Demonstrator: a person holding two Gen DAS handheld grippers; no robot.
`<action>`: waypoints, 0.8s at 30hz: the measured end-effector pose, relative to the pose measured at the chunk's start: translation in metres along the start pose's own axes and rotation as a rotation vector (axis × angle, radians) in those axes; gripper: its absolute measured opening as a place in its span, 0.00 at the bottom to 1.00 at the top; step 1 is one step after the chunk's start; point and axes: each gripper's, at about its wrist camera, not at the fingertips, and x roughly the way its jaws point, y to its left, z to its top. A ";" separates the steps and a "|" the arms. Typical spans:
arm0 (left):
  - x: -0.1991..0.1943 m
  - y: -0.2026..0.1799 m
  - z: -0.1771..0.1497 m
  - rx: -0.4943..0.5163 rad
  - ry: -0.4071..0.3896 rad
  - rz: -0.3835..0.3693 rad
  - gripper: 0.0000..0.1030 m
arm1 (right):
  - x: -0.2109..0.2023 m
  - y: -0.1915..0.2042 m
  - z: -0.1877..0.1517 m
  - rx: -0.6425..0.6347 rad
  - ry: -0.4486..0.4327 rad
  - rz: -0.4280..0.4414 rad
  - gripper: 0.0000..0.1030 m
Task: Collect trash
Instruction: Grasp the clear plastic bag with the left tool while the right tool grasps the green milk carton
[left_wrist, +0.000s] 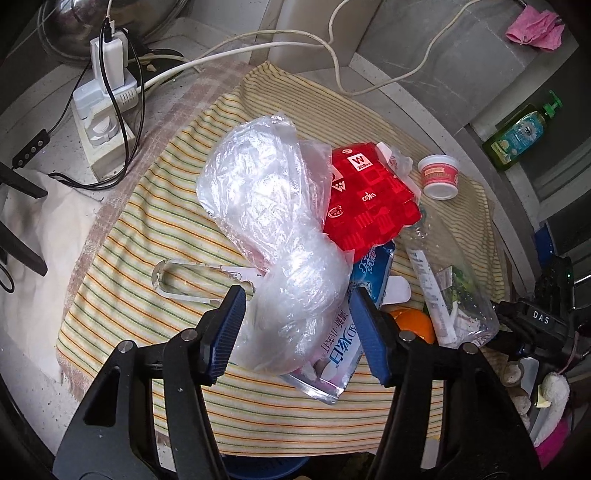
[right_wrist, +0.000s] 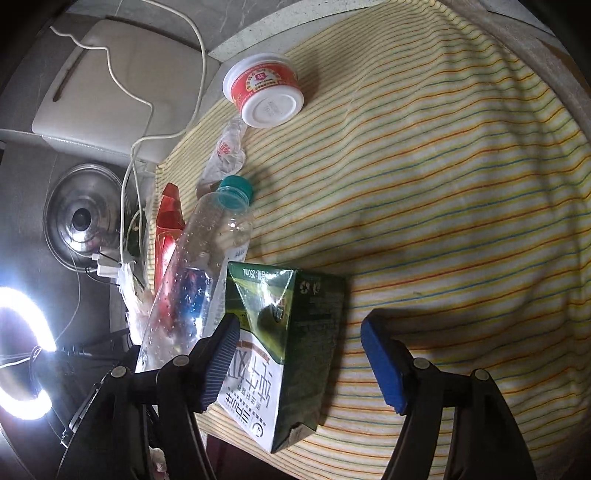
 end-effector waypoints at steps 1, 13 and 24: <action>0.002 0.001 0.001 -0.002 0.001 0.001 0.59 | 0.001 0.002 -0.001 -0.008 -0.004 -0.007 0.70; 0.018 0.003 0.006 -0.015 0.029 -0.016 0.47 | 0.006 0.006 -0.005 -0.004 0.009 0.022 0.57; 0.007 -0.001 0.005 -0.003 -0.013 -0.012 0.31 | 0.000 0.000 -0.009 0.024 -0.010 0.068 0.43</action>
